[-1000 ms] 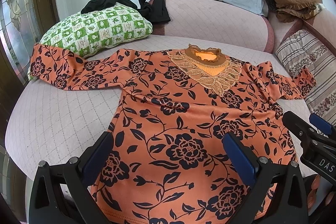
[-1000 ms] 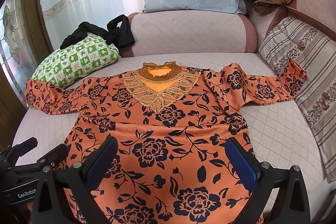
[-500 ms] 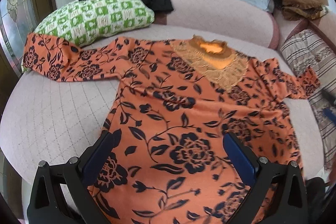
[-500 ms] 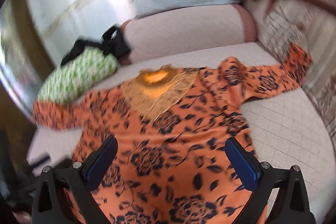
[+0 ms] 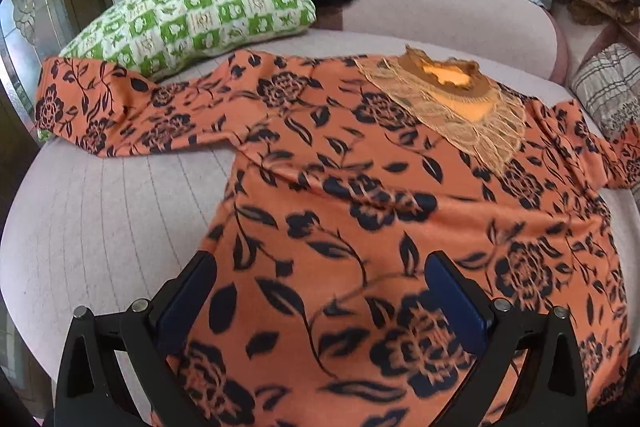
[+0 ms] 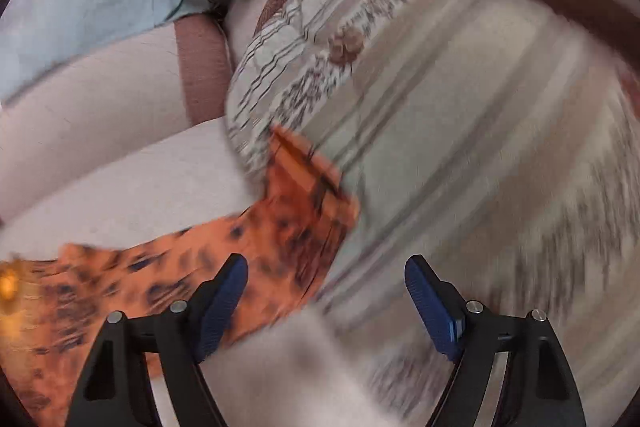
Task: Fold small clothes
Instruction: 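Grasp the sleeve cuff with the right tool and fold it across the shirt body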
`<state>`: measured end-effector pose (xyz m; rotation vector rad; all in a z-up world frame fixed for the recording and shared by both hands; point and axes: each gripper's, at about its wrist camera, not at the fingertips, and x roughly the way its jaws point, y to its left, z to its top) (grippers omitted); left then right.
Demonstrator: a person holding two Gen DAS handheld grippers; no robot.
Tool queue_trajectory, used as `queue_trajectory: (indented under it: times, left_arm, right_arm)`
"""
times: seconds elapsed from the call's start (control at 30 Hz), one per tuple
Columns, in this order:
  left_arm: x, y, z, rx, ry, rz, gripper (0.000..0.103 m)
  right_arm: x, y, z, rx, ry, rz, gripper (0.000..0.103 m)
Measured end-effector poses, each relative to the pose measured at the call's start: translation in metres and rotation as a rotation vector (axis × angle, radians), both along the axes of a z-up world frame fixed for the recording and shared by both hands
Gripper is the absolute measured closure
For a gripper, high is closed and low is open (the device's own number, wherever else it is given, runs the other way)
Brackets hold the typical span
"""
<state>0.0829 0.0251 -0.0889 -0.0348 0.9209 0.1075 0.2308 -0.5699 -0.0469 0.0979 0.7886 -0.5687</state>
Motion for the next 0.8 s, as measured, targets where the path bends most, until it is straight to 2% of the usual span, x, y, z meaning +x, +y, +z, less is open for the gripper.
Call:
queue_trajectory:
  times: [0.1, 0.17, 0.2, 0.23, 0.33, 0.47, 0.53, 0.63, 0.7, 0.8]
  left_arm:
    - [0.007, 0.005, -0.005, -0.007, -0.008, 0.0, 0.0]
    - [0.01, 0.01, -0.014, -0.005, 0.016, 0.005, 0.0]
    - [0.012, 0.012, -0.017, -0.006, 0.027, 0.005, 0.0]
    - [0.014, 0.015, -0.023, -0.007, 0.051, 0.011, 0.0]
    - [0.011, 0.025, -0.031, -0.034, 0.062, 0.029, 0.0]
    - [-0.001, 0.03, -0.025, -0.03, 0.018, 0.033, 0.0]
    - [-0.005, 0.035, -0.021, -0.07, 0.012, 0.034, 0.0]
    - [-0.018, 0.05, -0.008, -0.126, -0.051, 0.072, 0.0]
    - [-0.021, 0.061, -0.002, -0.164, -0.088, 0.099, 0.0]
    - [-0.031, 0.082, 0.005, -0.237, -0.163, 0.173, 0.0]
  right_arm:
    - [0.031, -0.008, -0.017, -0.088, 0.085, 0.006, 0.026]
    - [0.046, -0.014, -0.029, -0.098, 0.149, -0.003, 0.065]
    - [0.052, -0.015, -0.032, -0.085, 0.176, 0.013, 0.095]
    - [0.054, -0.011, -0.03, -0.092, 0.186, 0.031, 0.096]
    - [0.049, 0.011, 0.002, -0.068, 0.114, 0.103, 0.096]
    - [0.03, 0.084, 0.092, -0.025, -0.061, 0.279, 0.096]
    - [0.018, 0.131, 0.142, 0.027, -0.161, 0.378, 0.096]
    - [-0.001, 0.215, 0.202, 0.133, -0.294, 0.536, 0.095]
    - [-0.013, 0.27, 0.223, 0.216, -0.353, 0.64, 0.095]
    - [-0.021, 0.352, 0.223, 0.318, -0.398, 0.772, 0.095]
